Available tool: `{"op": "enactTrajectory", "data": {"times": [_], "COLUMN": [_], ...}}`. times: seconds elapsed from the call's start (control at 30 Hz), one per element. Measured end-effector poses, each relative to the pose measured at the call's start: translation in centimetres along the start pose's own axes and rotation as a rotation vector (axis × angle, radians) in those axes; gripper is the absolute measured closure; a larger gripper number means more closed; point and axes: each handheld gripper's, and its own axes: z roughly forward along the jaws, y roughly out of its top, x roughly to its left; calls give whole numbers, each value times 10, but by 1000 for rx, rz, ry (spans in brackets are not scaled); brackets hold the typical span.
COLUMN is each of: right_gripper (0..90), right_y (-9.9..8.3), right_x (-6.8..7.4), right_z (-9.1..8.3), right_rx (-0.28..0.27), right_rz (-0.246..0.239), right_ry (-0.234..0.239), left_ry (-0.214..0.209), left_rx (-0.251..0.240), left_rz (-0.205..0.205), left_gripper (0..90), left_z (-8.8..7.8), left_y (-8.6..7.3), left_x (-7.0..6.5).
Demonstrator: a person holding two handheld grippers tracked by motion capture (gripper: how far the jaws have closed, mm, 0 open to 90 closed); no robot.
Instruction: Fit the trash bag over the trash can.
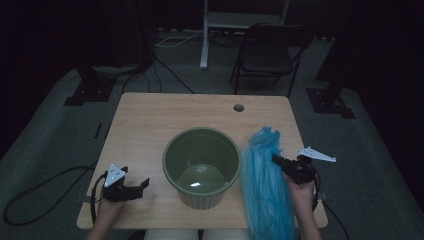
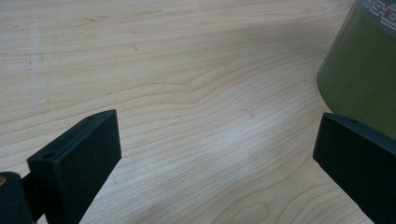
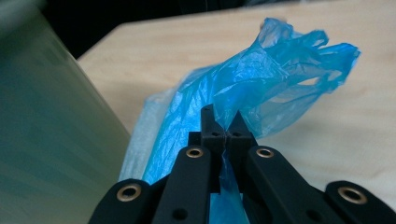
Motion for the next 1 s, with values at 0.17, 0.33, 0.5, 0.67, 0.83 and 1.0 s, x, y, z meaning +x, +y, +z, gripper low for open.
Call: {"op": "enactTrajectory", "data": {"times": [0.17,0.33,0.5,0.67,0.83,1.0], "right_gripper": [900,900,900,900,900,900], "right_y": [19,41,67,102,145,190], "right_x": [9,21,36,52,73,93], "right_z": [-21,-44,-72,-95,-111,-120], "right_rx": [-86,-176,-292,-401,-485,-577], "right_rz": [-16,-39,-77,-113,-180,-212], "right_ry": [25,67,103,126,126,136], "left_ry": [3,5,7,4,3,4], "left_rx": [-1,-1,0,2,2,2], "left_rz": [-10,-11,-8,-9,-12,-11], "left_gripper": [15,15,15,15,15,15], "left_z": [-1,0,0,1,1,1], "left_y": [0,-1,-1,-1,-1,-1], "left_x": [3,3,2,2,2,2]}}
